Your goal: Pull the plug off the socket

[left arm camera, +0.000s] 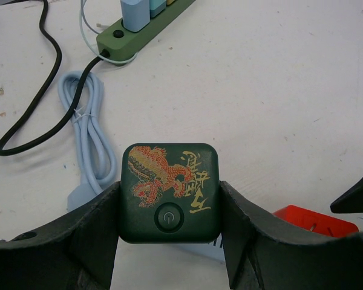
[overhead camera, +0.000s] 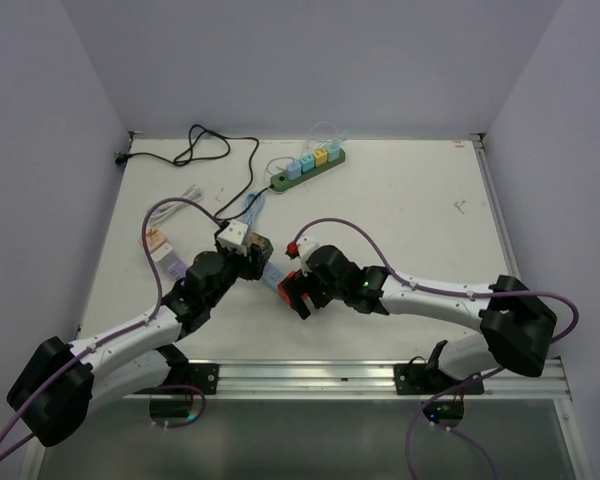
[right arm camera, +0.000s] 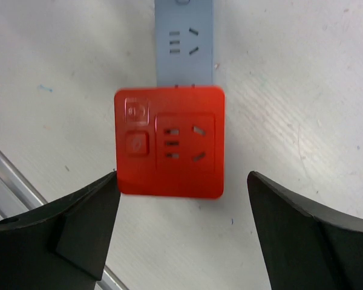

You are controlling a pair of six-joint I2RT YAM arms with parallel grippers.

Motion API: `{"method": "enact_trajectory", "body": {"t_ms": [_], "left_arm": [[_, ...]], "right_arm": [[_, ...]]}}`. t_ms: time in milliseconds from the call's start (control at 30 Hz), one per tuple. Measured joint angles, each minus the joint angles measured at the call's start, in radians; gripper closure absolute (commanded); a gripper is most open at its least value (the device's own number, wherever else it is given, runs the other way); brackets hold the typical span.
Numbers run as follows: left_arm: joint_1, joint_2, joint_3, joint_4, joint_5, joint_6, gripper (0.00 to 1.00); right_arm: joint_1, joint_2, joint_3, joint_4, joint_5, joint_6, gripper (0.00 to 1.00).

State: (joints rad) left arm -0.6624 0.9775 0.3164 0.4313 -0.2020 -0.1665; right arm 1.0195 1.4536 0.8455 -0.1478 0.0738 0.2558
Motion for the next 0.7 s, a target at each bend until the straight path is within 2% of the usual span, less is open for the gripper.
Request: {"method": "enact_trajectory", "body": {"t_ms": [33, 167, 333, 533, 700], "left_arm": [[0.000, -0.004, 0.002, -0.004, -0.002, -0.007, 1.00], [0.000, -0.016, 0.040, -0.047, -0.008, -0.037, 1.00], [0.000, -0.039, 0.137, -0.116, 0.003, -0.107, 1.00], [0.005, -0.087, 0.194, -0.168, 0.107, -0.245, 1.00], [0.012, -0.090, 0.196, -0.186, 0.237, -0.352, 1.00]], "right_arm": [[0.000, -0.030, -0.032, 0.001, -0.008, -0.003, 0.01], [0.000, -0.126, -0.107, 0.035, -0.001, -0.020, 0.01], [0.000, -0.208, -0.169, 0.171, 0.030, -0.048, 0.01], [0.012, -0.277, -0.264, 0.382, 0.060, -0.105, 0.01], [0.029, -0.296, -0.271, 0.482, 0.089, -0.164, 0.01]]}}
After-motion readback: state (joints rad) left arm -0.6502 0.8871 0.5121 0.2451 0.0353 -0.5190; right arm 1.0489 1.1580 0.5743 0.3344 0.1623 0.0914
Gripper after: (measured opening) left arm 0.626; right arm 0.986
